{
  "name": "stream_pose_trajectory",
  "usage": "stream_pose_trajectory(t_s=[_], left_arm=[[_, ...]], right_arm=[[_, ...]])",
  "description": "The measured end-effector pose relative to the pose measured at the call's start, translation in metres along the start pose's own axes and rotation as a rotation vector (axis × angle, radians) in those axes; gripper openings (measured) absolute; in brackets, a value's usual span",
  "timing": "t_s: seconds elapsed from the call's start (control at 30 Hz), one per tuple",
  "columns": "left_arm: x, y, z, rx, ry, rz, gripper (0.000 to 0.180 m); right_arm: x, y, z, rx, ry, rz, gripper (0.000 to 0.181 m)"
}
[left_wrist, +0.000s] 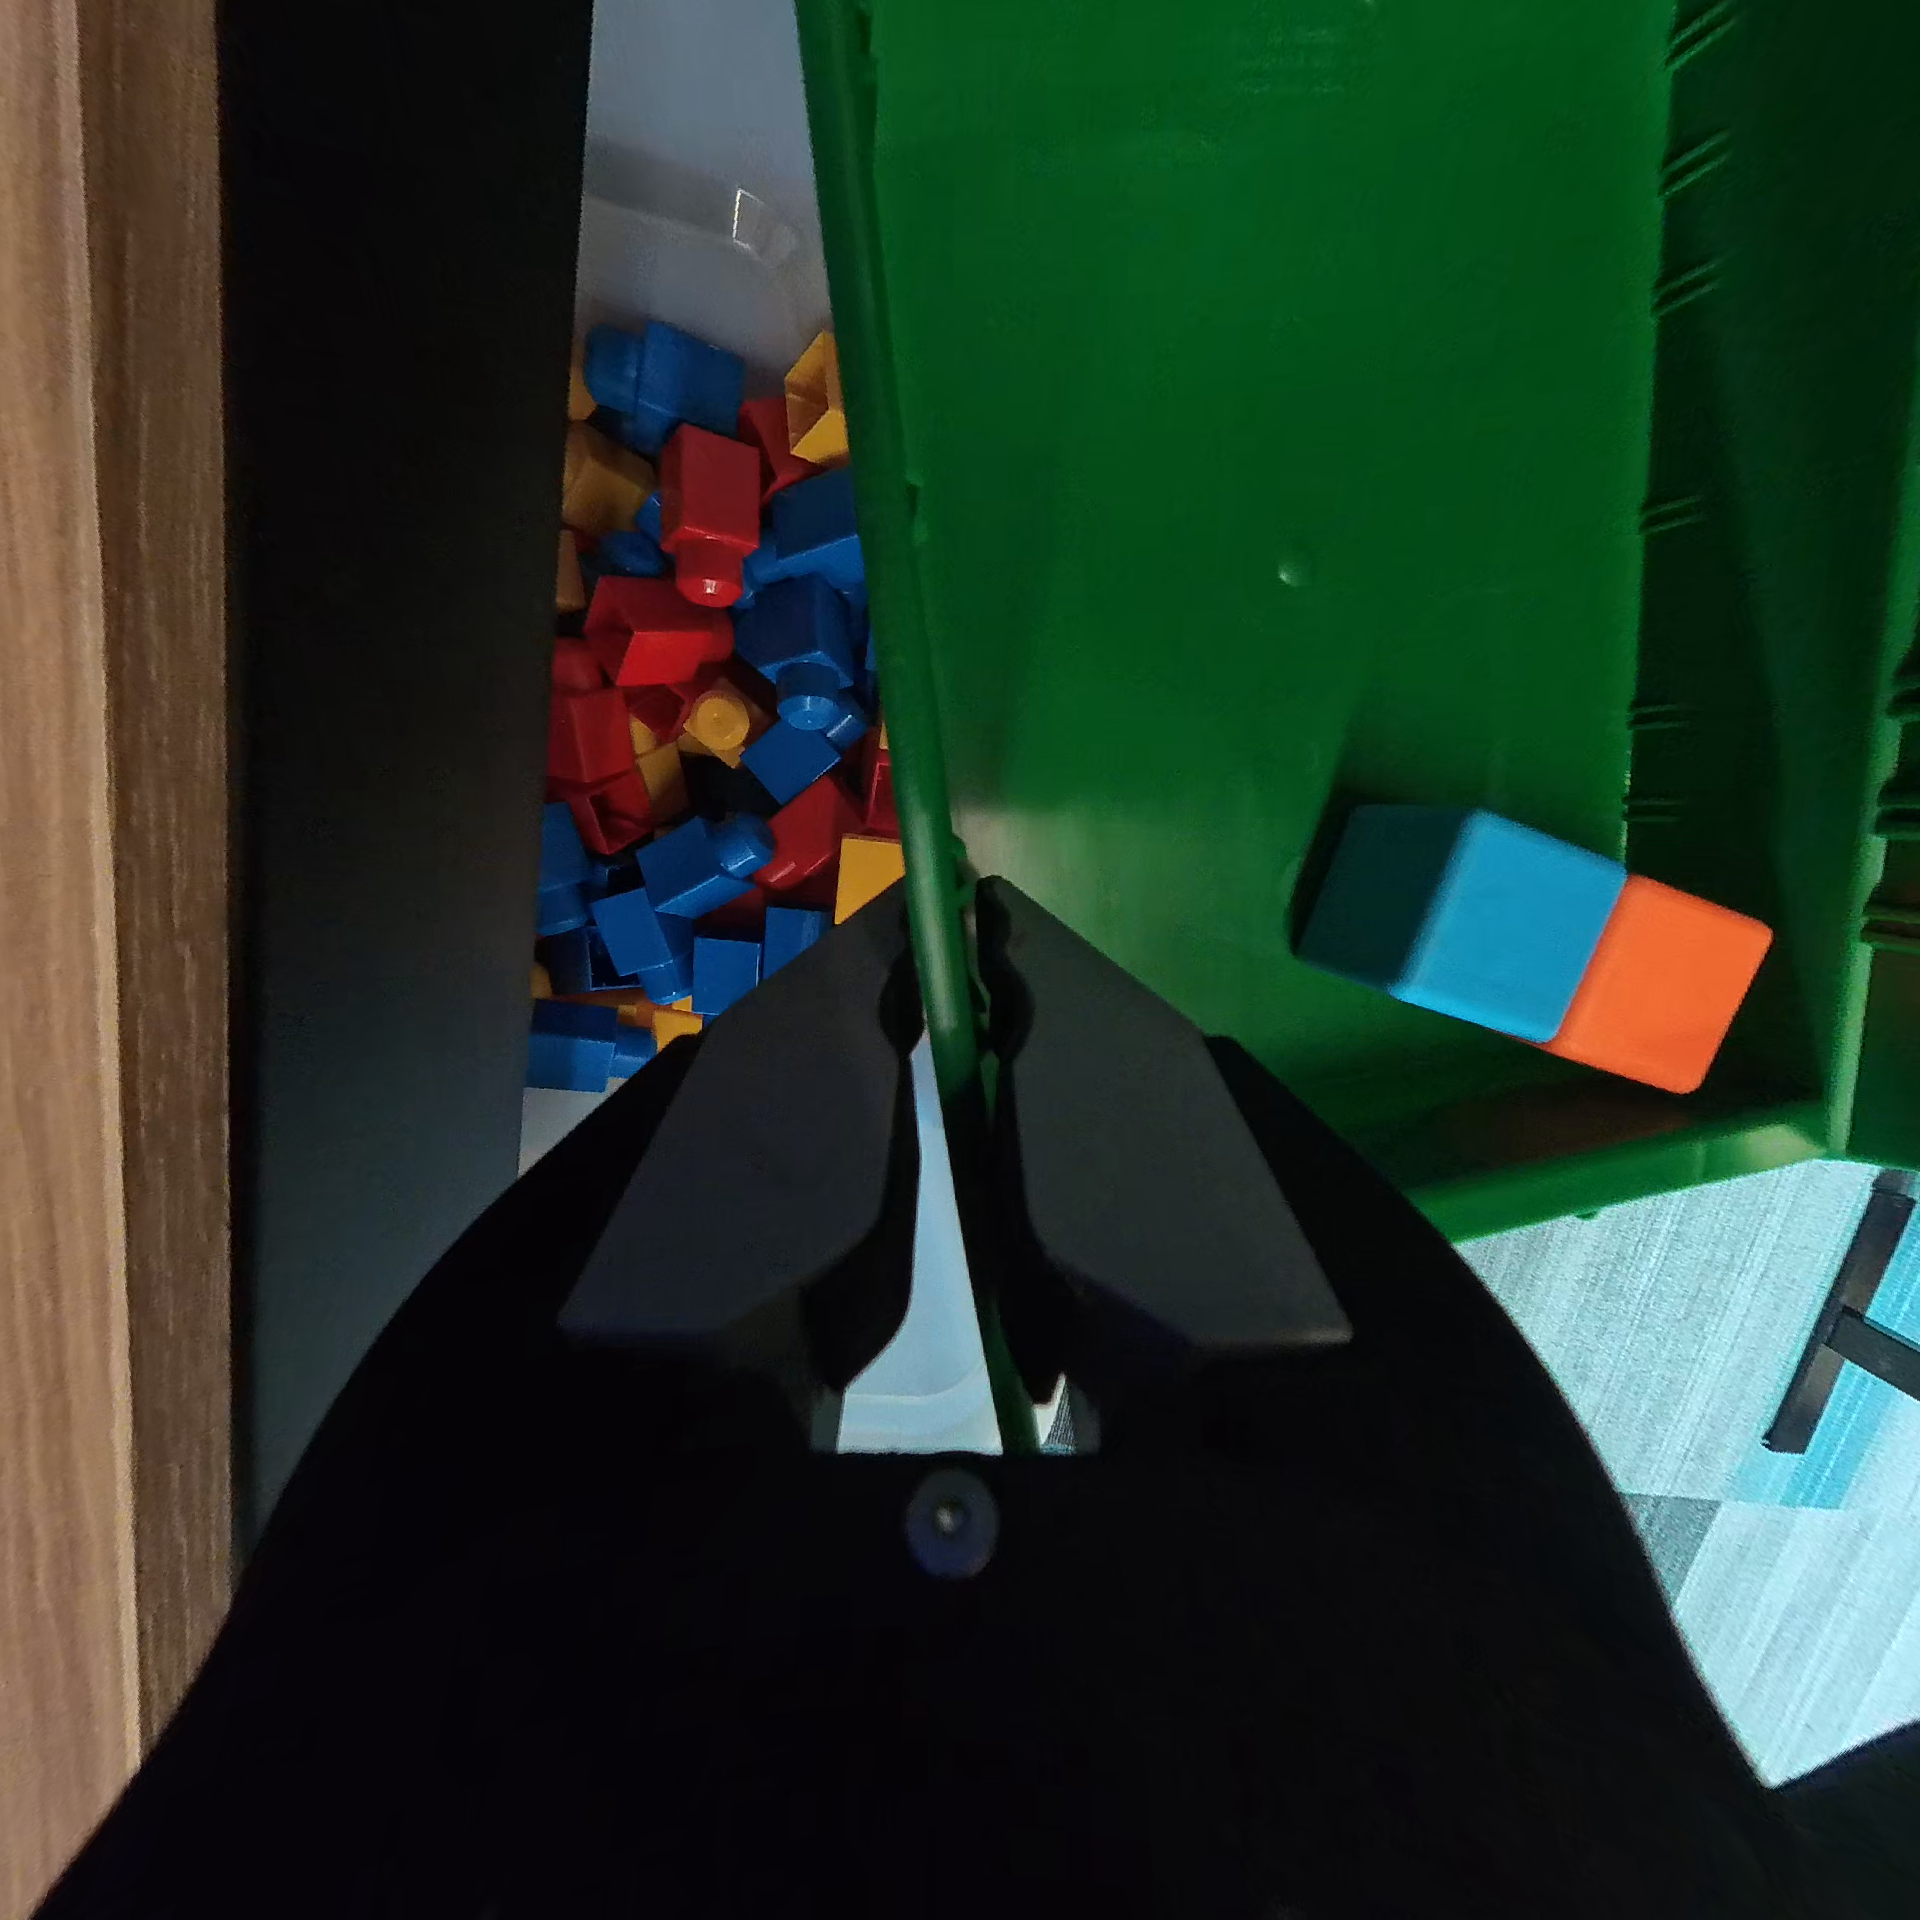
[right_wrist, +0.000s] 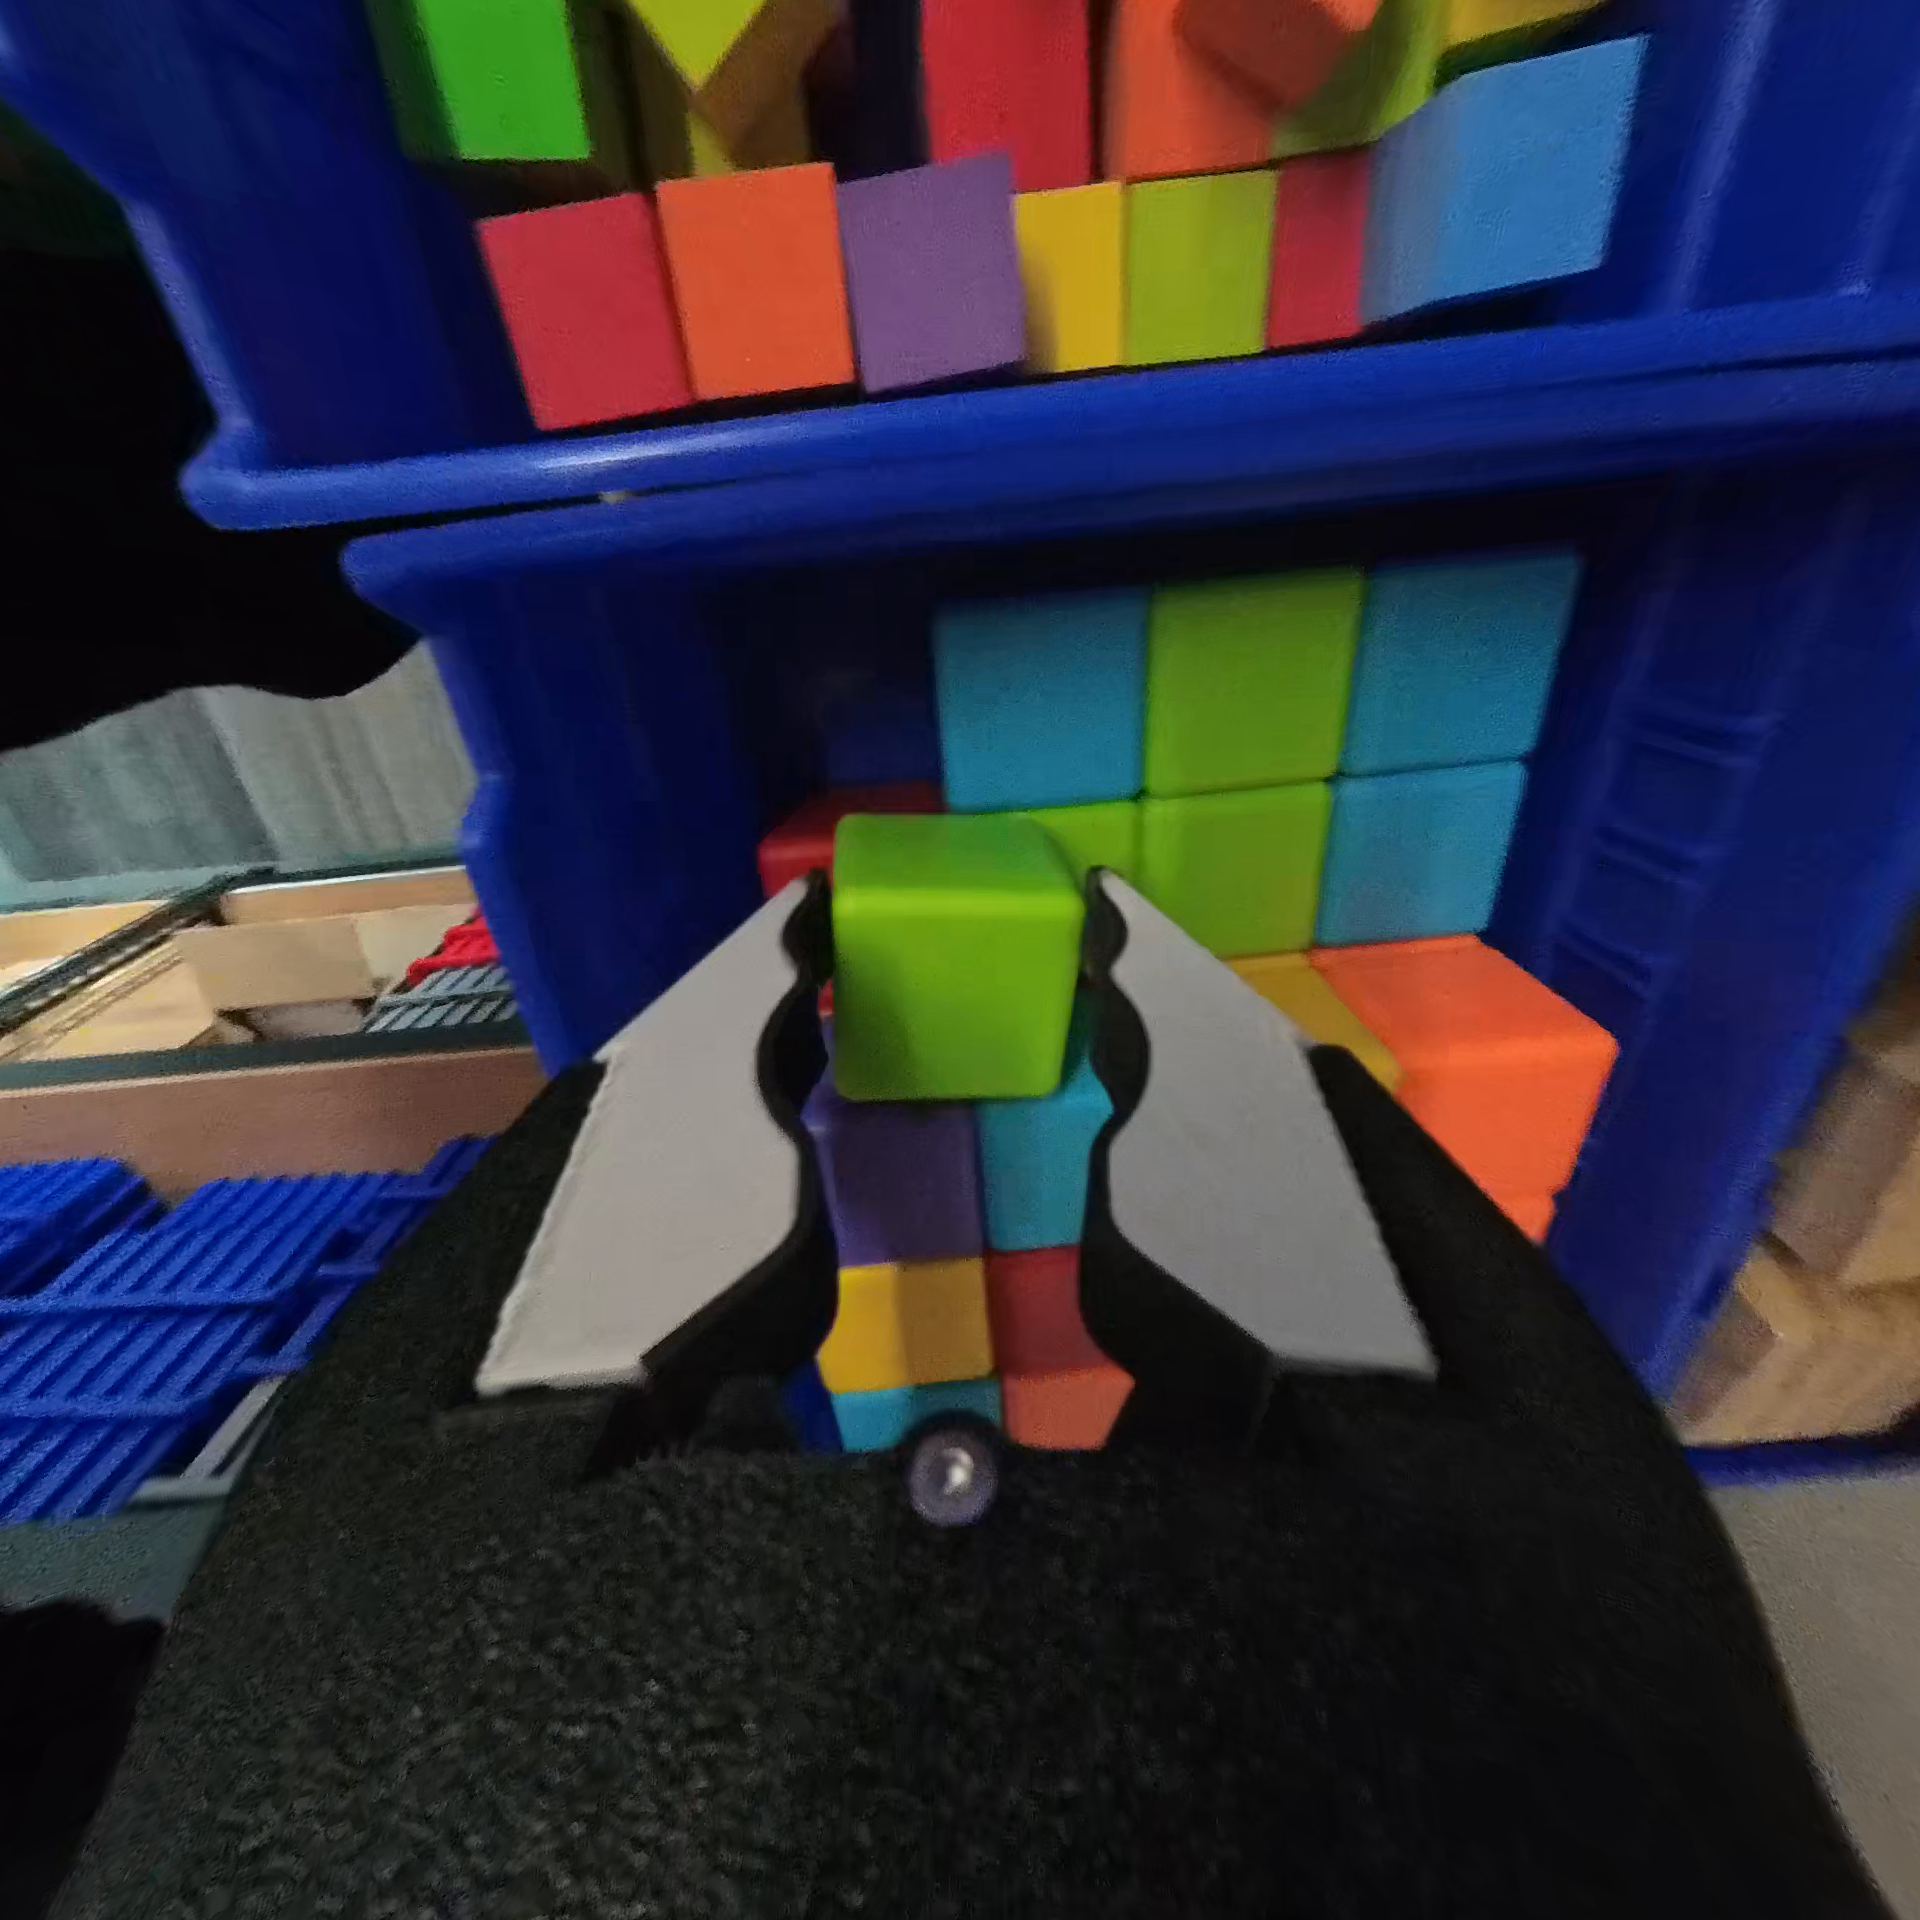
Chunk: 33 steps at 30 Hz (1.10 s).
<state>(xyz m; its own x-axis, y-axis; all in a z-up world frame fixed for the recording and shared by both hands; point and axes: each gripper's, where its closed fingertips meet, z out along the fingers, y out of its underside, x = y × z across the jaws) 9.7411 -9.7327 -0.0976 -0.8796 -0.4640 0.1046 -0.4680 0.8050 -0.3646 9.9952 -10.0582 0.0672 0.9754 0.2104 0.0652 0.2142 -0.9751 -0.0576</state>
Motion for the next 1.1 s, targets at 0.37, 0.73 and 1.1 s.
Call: stream_pose_trajectory(t_s=[0.37,0.73,1.1], left_arm=[[0.000,0.000,0.000,0.005,0.007,0.013,0.006],[0.000,-0.002,0.000,-0.009,0.022,0.027,0.005],[-0.001,-0.001,0.001,-0.012,0.033,0.036,0.004]], right_arm=[[0.031,-0.002,-0.004,0.138,0.121,0.171,0.050],[-0.166,-0.226,-0.065,0.659,0.069,-0.247,0.050],[-0.150,-0.228,-0.001,0.540,0.120,-0.088,0.055]])
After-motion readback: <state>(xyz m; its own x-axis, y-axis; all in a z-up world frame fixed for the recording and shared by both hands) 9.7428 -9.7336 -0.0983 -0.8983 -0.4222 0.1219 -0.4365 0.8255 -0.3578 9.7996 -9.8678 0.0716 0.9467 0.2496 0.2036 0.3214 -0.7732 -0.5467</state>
